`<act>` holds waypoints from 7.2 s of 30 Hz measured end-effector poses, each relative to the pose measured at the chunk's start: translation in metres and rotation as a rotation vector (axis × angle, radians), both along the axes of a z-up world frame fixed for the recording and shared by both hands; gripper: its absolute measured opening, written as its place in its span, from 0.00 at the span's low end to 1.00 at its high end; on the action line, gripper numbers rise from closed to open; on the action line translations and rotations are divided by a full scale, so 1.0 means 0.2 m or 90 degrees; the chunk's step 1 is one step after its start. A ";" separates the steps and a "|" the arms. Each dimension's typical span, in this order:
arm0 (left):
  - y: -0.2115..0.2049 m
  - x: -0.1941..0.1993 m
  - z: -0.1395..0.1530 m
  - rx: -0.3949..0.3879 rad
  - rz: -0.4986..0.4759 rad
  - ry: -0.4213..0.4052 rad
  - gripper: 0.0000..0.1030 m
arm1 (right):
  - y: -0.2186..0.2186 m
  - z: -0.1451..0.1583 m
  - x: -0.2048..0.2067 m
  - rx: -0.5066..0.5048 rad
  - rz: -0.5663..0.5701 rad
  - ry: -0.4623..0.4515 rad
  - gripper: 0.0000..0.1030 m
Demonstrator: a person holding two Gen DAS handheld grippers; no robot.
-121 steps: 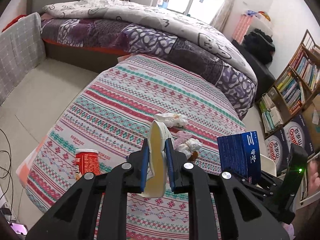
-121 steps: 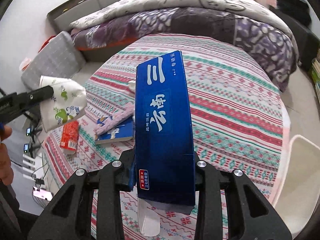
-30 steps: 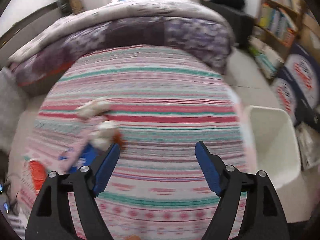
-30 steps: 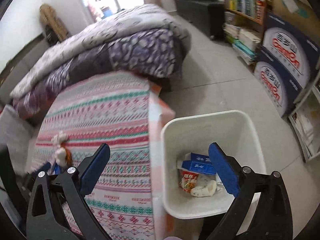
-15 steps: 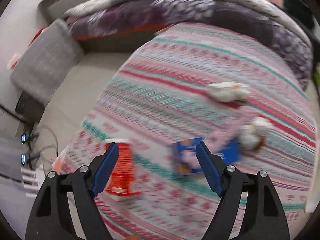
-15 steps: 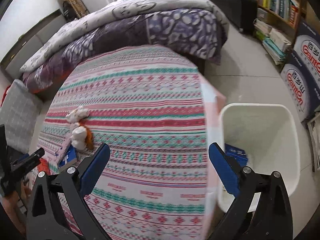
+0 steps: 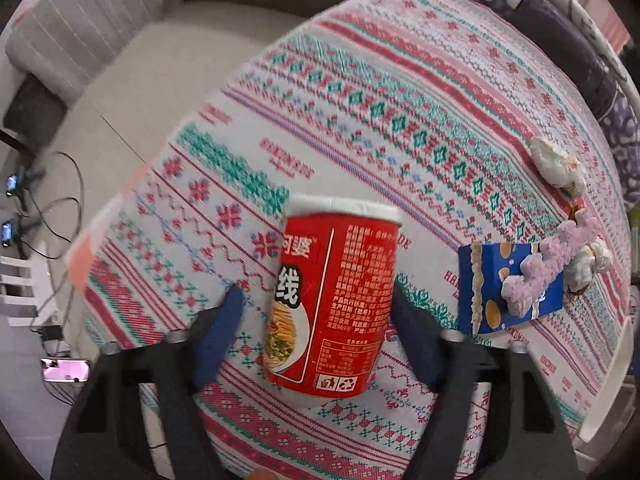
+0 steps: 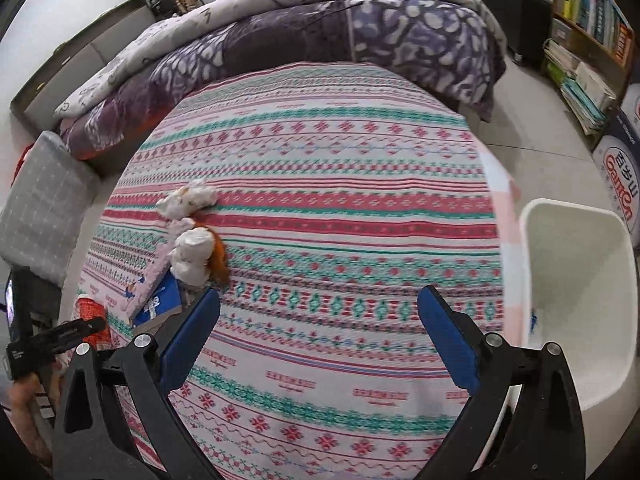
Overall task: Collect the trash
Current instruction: 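Close the left tool on the red can while the right tool grasps a white tissue, then drop the tissue into the white bin with the right tool while the left tool holds the can, then lower the red can over the white bin and open the left tool, then reach the left tool to the pink fuzzy strip and close on it, then lift the pink strip with the left tool while the right tool grasps the blue biscuit box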
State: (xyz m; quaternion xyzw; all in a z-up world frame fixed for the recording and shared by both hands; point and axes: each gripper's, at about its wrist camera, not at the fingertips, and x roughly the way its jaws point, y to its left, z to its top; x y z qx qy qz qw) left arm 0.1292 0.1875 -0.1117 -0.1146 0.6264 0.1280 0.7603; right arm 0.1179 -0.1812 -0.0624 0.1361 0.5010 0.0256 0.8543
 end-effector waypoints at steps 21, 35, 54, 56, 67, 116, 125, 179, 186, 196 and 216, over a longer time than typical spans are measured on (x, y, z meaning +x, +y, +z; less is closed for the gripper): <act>-0.07 -0.20 0.51 -0.080 -0.037 -0.192 0.50 | 0.46 -0.11 0.25 0.028 0.177 -0.064 0.91; -0.02 -0.18 0.50 -0.080 -0.026 -0.201 0.50 | 0.49 -0.09 0.25 0.083 0.169 -0.056 0.23; -0.24 -0.17 0.56 -0.023 -0.079 -0.246 0.50 | 0.31 0.26 0.00 0.053 0.168 -0.169 0.23; -0.27 -0.17 0.57 -0.021 -0.086 -0.250 0.50 | 0.26 0.28 -0.03 0.047 0.160 -0.173 0.23; -0.54 -0.17 0.56 -0.019 -0.147 -0.257 0.50 | -0.13 0.34 -0.12 0.017 0.059 -0.179 0.23; -1.81 -0.27 0.42 -0.167 -0.438 -0.254 0.50 | -1.19 0.36 -0.46 0.008 -0.328 -0.134 0.92; -2.06 -0.32 0.32 -0.255 -0.492 -0.202 0.51 | -1.27 0.38 -0.49 0.033 -0.355 -0.144 0.92; -0.69 0.21 0.08 0.029 -0.208 -0.067 0.50 | -0.25 0.12 -0.06 -0.058 -0.025 -0.013 0.93; -0.67 0.20 0.01 0.041 -0.228 -0.050 0.34 | -0.17 0.09 -0.04 -0.054 -0.007 -0.005 0.93; -0.50 0.12 0.24 0.019 -0.203 -0.129 0.21 | 0.01 -0.02 -0.01 0.002 0.034 0.041 0.93; 0.03 -0.17 0.73 -0.027 -0.074 -0.282 0.22 | 0.81 -0.30 0.19 0.152 -0.251 0.153 0.93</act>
